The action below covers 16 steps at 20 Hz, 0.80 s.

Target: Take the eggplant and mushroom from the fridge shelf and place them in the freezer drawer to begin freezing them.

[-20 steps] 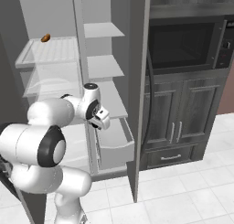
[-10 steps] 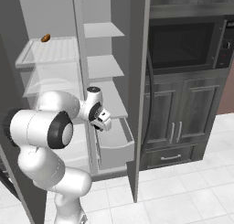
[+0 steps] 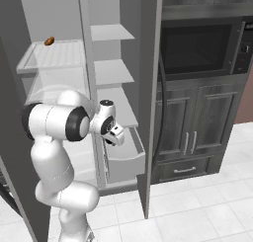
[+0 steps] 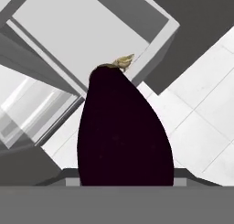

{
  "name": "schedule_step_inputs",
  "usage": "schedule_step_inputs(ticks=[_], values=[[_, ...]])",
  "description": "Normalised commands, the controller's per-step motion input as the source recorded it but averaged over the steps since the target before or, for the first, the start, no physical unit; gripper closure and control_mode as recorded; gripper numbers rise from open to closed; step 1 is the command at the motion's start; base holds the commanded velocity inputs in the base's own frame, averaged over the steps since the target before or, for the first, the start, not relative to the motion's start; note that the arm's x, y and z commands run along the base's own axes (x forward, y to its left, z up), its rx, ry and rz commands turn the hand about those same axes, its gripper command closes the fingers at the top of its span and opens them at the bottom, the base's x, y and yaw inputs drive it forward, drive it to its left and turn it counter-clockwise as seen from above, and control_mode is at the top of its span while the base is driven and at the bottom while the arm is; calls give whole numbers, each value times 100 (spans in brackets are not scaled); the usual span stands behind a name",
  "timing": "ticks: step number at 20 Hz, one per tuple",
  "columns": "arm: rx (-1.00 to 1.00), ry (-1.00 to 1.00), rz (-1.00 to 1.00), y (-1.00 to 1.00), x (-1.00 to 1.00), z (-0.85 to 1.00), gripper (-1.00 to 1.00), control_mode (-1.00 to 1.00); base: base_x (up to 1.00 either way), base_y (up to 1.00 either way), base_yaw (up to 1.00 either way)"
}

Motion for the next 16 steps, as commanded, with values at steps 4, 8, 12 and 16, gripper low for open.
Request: schedule_step_inputs(ticks=[4, 8, 12, 16], values=[[0, 0, 0, -8, 28, -35, 100, -100, 0, 0, 0], [0, 0, 0, -8, 30, -32, 100, -100, 0, 0, 0], [-1, 0, 0, -11, 37, -31, 100, -100, 0, 0, 0], [-1, 0, 0, -11, 37, -32, 100, -100, 0, 0, 0]])
